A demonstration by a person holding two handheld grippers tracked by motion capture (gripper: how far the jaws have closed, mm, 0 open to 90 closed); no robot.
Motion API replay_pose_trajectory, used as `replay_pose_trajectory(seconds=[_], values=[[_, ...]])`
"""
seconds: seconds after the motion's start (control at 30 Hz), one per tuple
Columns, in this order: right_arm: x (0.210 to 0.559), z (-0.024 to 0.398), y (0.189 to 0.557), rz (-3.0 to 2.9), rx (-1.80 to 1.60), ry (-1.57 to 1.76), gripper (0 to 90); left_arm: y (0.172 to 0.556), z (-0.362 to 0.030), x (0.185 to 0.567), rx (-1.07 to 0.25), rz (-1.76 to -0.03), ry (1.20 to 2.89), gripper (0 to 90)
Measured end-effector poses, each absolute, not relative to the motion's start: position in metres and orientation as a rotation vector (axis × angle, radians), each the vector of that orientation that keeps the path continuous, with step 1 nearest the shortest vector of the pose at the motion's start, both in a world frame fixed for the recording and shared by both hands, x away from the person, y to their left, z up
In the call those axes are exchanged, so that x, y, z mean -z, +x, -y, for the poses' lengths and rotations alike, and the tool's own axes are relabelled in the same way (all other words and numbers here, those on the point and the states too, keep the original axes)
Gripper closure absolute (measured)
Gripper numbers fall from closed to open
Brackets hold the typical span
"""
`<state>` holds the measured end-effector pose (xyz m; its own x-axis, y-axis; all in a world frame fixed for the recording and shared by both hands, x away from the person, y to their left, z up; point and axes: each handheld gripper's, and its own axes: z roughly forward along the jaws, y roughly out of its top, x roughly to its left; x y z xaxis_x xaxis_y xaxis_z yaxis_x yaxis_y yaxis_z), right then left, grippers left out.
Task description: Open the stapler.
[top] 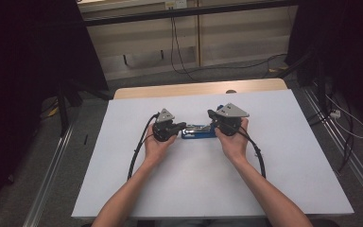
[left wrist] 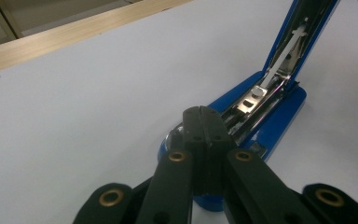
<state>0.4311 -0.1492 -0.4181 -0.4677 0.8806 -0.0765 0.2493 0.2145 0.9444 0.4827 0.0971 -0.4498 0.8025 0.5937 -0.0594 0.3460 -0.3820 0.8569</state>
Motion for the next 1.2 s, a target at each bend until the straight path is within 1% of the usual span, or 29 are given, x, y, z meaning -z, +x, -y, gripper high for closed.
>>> replay_pose_trajectory(seconds=[0.4, 0.73, 1.2], values=[[0.418, 0.161, 0.43, -1.872, -1.255, 1.045, 90.0, 0.482, -0.097, 0.45, -0.318, -0.7, 2.007, 90.0], [0.425, 0.177, 0.428, -1.895, -1.223, 1.071, 90.0, 0.482, -0.098, 0.45, -0.316, -0.703, 2.002, 90.0], [0.426, 0.197, 0.423, -1.912, -1.177, 1.061, 90.0, 0.482, -0.098, 0.451, -0.314, -0.704, 2.0, 90.0]])
